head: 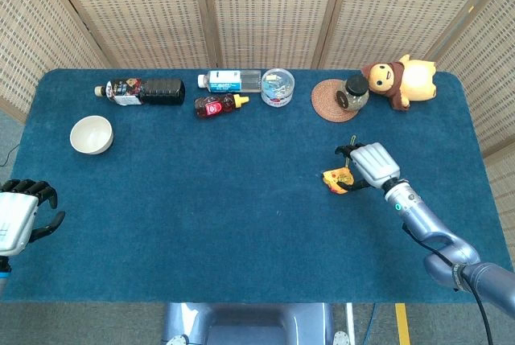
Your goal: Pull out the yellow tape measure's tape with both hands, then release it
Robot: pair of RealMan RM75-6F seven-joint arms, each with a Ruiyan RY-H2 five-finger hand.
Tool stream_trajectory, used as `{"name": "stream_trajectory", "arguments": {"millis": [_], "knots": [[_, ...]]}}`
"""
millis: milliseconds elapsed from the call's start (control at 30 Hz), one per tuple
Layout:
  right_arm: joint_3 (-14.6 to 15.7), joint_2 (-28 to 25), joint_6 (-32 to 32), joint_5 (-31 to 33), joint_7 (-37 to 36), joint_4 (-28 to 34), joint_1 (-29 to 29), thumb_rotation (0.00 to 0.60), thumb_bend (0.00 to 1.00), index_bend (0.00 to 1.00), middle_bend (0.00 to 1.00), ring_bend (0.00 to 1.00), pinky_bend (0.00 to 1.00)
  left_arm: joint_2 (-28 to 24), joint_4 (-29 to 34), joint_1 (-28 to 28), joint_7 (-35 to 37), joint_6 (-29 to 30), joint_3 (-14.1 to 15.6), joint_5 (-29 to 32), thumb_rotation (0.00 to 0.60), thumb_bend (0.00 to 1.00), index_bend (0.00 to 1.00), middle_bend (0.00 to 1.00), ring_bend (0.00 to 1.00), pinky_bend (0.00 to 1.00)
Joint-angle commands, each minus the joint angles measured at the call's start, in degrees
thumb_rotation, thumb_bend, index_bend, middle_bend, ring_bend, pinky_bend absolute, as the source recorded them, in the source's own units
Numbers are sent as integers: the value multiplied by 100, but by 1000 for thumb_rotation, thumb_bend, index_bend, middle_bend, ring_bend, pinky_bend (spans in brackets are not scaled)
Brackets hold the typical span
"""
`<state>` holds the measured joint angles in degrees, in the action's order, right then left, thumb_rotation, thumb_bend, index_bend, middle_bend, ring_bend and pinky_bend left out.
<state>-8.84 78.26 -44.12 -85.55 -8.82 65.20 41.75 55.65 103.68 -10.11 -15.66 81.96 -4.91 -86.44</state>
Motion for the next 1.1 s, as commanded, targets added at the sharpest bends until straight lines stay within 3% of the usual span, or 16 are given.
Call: {"name": "stream_trajectory", "arguments": {"millis": [33, 700, 1100], "knots": [[120, 151, 136, -32, -26, -237, 134, 355, 288, 240, 326, 346, 455, -27, 42, -29, -45, -30, -13, 30, 557, 260, 583, 502, 396, 365], [448, 507, 148, 147, 388, -641, 150, 357, 240, 239, 326, 343, 442, 15, -128, -12, 153, -10, 59, 72, 558, 260, 583, 502, 397, 365], [567, 714, 60, 65, 281, -990, 197, 355, 240, 265, 348, 351, 443, -3, -142, 24, 186, 66, 81, 55, 557, 261, 583, 501, 397, 364]]}}
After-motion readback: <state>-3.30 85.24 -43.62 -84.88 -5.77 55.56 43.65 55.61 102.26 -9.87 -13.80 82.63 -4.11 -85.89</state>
